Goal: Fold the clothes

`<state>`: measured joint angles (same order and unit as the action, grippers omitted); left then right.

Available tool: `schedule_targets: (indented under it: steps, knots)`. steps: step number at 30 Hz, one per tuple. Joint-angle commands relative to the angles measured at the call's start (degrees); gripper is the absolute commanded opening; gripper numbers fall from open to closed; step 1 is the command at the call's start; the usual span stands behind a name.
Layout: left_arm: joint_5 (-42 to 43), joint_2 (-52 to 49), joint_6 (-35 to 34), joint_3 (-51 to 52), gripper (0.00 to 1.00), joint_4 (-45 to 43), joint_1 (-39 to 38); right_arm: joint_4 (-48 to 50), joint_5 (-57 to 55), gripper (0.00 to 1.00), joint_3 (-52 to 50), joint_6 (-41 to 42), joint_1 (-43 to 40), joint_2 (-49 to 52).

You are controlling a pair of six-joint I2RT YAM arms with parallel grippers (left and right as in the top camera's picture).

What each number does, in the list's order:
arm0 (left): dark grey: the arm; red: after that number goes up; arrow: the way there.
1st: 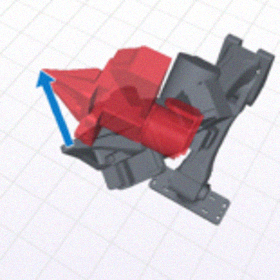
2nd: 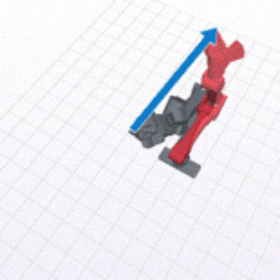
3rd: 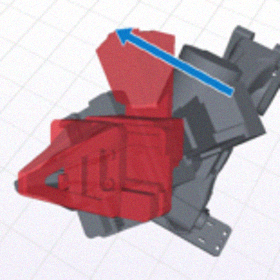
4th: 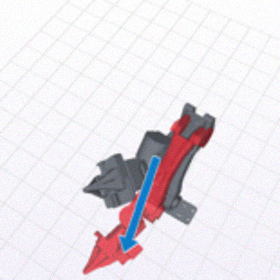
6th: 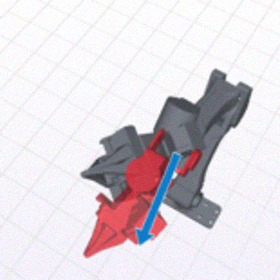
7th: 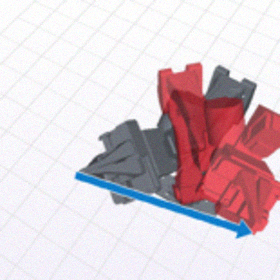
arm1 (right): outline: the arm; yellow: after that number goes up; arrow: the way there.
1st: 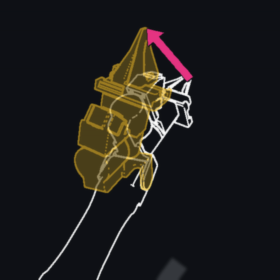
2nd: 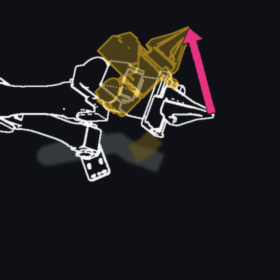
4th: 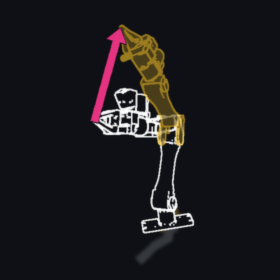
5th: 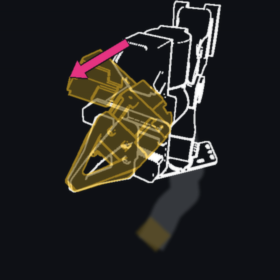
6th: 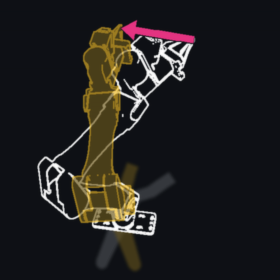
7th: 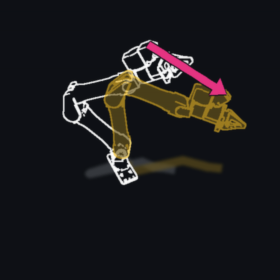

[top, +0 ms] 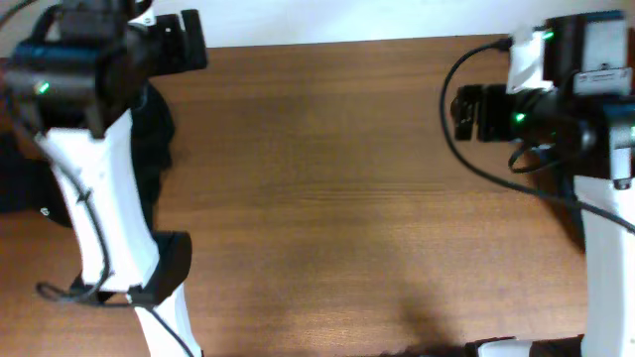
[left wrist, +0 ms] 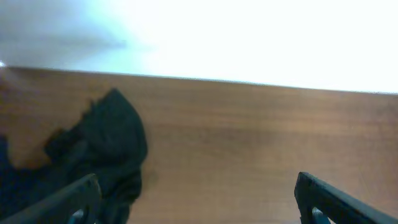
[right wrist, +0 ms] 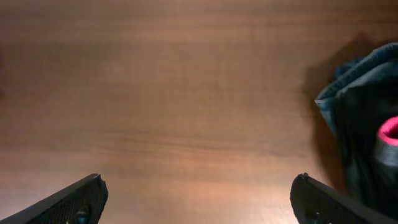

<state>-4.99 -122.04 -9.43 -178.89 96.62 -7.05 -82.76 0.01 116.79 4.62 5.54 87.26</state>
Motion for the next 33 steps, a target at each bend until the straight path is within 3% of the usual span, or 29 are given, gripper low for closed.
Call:
schedule_targets:
  steps: [1, 33]
  knots:
    - [-1.05, 5.27, 0.11, -0.9, 0.99, -0.04, 0.24, -1.29, -7.34, 0.98, 0.52, 0.96, 3.17, -0.33]
    - [0.2, 6.23, 0.11, -0.35, 0.99, 0.04, 0.2, -4.24, -4.57, 0.99, 0.48, 0.94, 4.2, -1.92]
